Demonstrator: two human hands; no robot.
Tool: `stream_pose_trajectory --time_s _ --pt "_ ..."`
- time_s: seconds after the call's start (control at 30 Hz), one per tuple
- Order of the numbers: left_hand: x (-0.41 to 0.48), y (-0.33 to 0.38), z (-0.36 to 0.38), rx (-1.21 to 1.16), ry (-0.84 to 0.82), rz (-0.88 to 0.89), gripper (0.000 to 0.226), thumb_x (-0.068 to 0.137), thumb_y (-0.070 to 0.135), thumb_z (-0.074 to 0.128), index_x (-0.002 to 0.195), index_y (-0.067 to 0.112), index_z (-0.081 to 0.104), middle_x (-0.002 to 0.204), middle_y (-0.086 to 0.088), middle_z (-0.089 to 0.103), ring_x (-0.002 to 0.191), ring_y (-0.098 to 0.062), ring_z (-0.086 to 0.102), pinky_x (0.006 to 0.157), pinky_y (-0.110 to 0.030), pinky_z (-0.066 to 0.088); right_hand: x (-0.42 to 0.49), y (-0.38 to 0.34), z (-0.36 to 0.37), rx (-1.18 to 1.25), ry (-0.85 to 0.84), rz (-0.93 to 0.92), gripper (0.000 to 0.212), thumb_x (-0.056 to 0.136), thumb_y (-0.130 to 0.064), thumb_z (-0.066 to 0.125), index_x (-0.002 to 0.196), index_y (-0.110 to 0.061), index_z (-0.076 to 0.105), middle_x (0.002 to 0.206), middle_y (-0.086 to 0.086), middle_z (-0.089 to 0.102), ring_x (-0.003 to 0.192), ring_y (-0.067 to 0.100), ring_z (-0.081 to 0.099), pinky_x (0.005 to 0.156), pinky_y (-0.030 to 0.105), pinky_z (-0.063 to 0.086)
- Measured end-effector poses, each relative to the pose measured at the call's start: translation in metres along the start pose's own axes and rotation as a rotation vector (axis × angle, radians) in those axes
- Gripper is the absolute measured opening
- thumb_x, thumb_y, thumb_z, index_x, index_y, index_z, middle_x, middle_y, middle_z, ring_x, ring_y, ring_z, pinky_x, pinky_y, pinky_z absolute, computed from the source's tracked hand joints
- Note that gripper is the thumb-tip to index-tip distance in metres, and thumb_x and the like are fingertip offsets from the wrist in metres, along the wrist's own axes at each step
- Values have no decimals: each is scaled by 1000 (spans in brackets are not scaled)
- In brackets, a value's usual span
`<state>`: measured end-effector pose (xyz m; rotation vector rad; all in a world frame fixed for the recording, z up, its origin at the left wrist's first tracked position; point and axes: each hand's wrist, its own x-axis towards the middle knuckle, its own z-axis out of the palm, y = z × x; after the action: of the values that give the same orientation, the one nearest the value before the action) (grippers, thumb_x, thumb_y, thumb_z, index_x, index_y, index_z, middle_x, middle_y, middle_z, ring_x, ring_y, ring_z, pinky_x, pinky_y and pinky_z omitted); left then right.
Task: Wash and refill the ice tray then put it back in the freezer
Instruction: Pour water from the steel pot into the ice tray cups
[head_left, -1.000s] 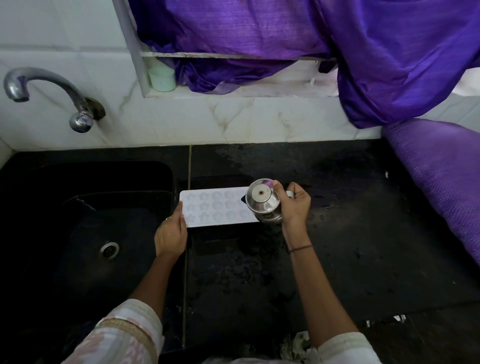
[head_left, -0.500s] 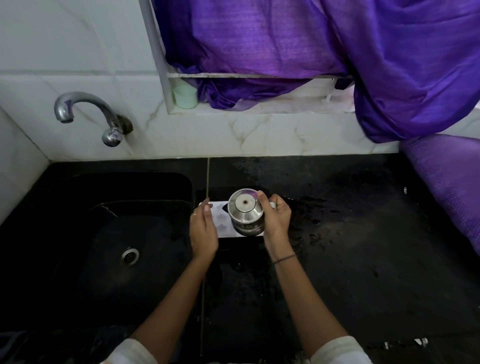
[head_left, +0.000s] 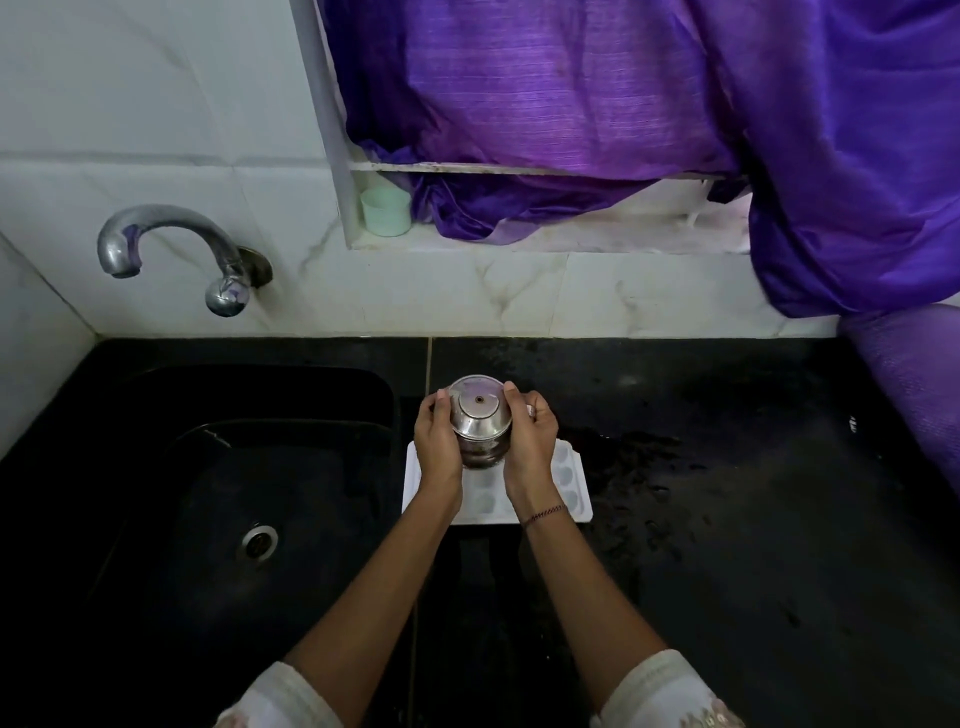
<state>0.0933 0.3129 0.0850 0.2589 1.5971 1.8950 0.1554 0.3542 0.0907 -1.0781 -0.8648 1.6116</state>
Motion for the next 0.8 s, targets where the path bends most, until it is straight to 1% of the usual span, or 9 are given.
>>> stream_pose_trajectory --time_s 0.07,0.1,0.17,0.23,0.33,0.43,0.6,0.73,0.8 --pt "15 -2 4 -11 8 3 27 100 23 41 109 4 58 98 -8 62 88 -16 58 73 -21 46 14 1 8 -10 -1 5 24 90 -14 60 68 -16 50 70 -1 58 68 8 56 64 18 48" --pt "23 -2 6 -18 15 2 25 100 22 41 106 5 58 97 -8 62 88 -16 58 73 -22 46 21 2 12 -14 -4 11 21 91 -13 59 72 -15 52 73 -1 60 69 7 58 63 15 49" --pt "40 -5 10 -18 25 -7 21 100 22 41 101 9 57 94 -6 62 86 -15 58 73 -22 46 36 6 18 -19 -9 31 19 92 -13 58 75 -14 51 77 -1 61 72 7 59 62 13 49" --pt "57 -10 14 -8 19 -17 19 99 21 42 98 11 58 94 -6 62 87 -17 58 76 -24 46 51 13 22 -16 -3 41 18 91 -15 60 77 -14 49 82 -1 61 78 9 60 70 18 50" --pt "80 -20 17 -8 10 -49 18 99 20 42 96 12 58 94 -6 63 91 -19 58 81 -29 46 72 27 26 -22 7 53 11 90 -19 62 88 -17 52 87 -3 61 85 12 60 87 31 49" --pt "98 -29 16 2 3 -61 18 99 18 42 98 11 58 94 -6 63 92 -19 58 81 -28 47 89 38 29 -11 -2 73 10 90 -18 63 95 -17 54 91 -2 60 89 12 60 94 35 48" --pt "114 -37 17 10 7 -53 19 99 14 41 102 8 58 95 -7 62 88 -16 58 76 -21 47 106 51 31 -33 -35 53 3 91 -16 60 94 -18 59 93 0 61 88 12 60 92 35 48" --pt "118 -42 20 11 9 -49 22 99 16 41 107 7 59 101 -10 63 90 -16 60 76 -23 49 114 54 32 -37 -37 65 2 93 -17 58 94 -18 60 92 -1 63 87 11 61 86 30 50" --pt "120 -43 21 16 13 -45 21 99 17 41 106 8 59 101 -10 63 91 -17 60 76 -23 49 116 55 32 -39 -36 64 3 93 -17 58 94 -16 61 91 -1 64 84 9 62 80 24 53"
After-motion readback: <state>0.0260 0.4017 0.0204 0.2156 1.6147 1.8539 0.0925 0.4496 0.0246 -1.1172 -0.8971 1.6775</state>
